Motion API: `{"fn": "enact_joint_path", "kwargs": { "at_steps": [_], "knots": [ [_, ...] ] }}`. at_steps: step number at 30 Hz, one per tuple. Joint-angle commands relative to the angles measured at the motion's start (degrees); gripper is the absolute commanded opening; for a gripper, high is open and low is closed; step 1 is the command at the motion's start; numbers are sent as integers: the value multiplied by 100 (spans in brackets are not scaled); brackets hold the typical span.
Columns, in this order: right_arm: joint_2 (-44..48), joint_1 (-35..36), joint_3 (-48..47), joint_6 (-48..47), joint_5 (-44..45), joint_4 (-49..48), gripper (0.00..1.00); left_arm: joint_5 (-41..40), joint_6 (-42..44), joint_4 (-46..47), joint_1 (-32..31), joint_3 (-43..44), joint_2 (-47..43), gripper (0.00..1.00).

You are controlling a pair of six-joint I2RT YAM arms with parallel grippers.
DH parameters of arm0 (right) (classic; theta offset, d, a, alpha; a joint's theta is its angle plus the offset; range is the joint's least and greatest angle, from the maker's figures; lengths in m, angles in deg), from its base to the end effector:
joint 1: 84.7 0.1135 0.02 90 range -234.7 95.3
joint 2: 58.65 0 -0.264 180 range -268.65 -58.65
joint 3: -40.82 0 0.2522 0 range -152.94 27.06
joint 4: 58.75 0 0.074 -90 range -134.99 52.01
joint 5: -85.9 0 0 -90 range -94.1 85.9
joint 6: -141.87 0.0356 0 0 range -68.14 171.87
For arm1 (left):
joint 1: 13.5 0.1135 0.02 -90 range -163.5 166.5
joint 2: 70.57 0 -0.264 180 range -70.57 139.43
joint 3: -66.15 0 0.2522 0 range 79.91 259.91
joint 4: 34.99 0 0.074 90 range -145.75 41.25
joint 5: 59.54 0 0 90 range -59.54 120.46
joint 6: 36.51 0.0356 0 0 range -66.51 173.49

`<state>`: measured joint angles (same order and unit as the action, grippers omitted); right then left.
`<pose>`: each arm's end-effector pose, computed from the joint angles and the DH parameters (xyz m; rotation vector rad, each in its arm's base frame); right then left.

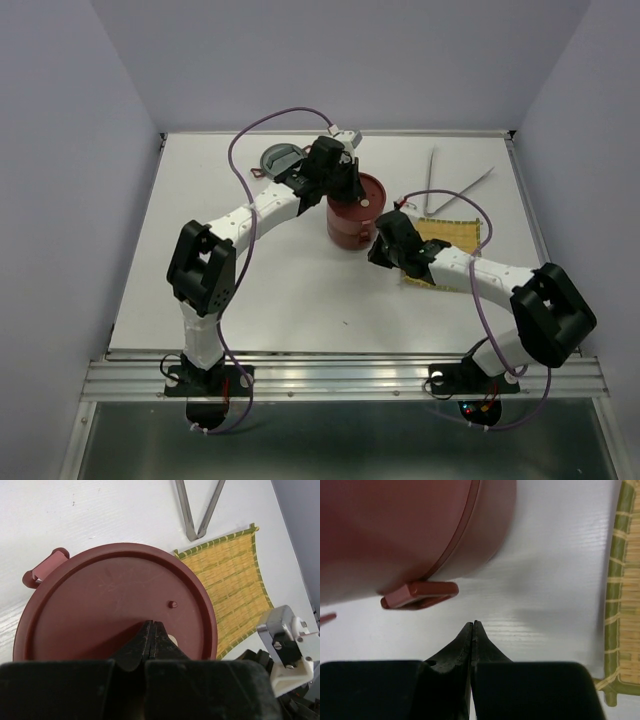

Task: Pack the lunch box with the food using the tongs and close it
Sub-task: Close the fastener on the packing box.

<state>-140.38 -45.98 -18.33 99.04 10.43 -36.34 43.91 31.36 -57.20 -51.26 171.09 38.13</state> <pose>0.2331 0.1754 0.2012 0.2988 2.3496 0.4469 0.3538 -0.2845 0.2995 0.4439 2.0827 -0.8798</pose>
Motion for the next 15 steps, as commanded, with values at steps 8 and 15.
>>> {"fn": "enact_joint_path", "kwargs": {
  "at_steps": [8, 15],
  "knots": [
    [-390, -14, -499, -174, 772, -2213, 1, 263, -2, -456, 5, -574, -236, 0],
    [385, -14, 591, 151, 569, -2385, 1, 333, 7, -368, 14, -619, -157, 0]
  ]
}}
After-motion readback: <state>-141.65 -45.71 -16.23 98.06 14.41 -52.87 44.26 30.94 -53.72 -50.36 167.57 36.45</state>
